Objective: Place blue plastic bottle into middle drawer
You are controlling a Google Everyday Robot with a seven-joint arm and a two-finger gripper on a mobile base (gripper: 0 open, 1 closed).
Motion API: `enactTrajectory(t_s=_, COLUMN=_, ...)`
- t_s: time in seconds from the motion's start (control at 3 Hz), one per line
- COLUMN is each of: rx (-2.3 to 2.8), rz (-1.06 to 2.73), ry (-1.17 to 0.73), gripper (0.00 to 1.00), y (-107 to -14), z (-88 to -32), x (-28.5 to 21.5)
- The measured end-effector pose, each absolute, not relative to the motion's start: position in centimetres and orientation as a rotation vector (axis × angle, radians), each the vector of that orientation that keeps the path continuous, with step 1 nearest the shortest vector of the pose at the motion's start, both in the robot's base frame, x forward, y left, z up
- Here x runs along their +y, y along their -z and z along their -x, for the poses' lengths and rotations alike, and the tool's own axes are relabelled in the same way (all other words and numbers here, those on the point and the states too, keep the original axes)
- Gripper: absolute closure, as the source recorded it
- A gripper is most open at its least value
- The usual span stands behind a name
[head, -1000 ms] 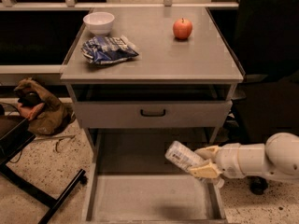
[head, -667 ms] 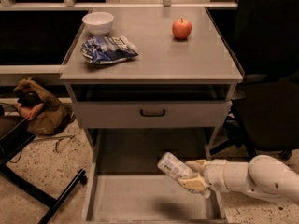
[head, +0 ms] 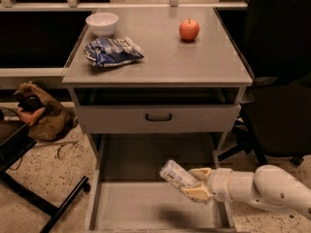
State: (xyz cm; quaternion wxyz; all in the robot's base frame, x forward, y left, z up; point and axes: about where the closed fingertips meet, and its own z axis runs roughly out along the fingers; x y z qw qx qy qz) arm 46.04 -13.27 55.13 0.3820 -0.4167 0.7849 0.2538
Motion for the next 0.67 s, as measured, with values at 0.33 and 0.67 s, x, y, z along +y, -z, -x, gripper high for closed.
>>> enactTrajectory(t_s=0.33, rx=1.961, rz=1.047, ry=-0.697, gripper=1.0, y=-51.9, z=-46.0, x=-9.1)
enactTrajectory(t_s=0.67, rx=1.935, rz=1.039, ry=-0.671, gripper=1.0, y=-49.5, z=-46.5, x=-4.6)
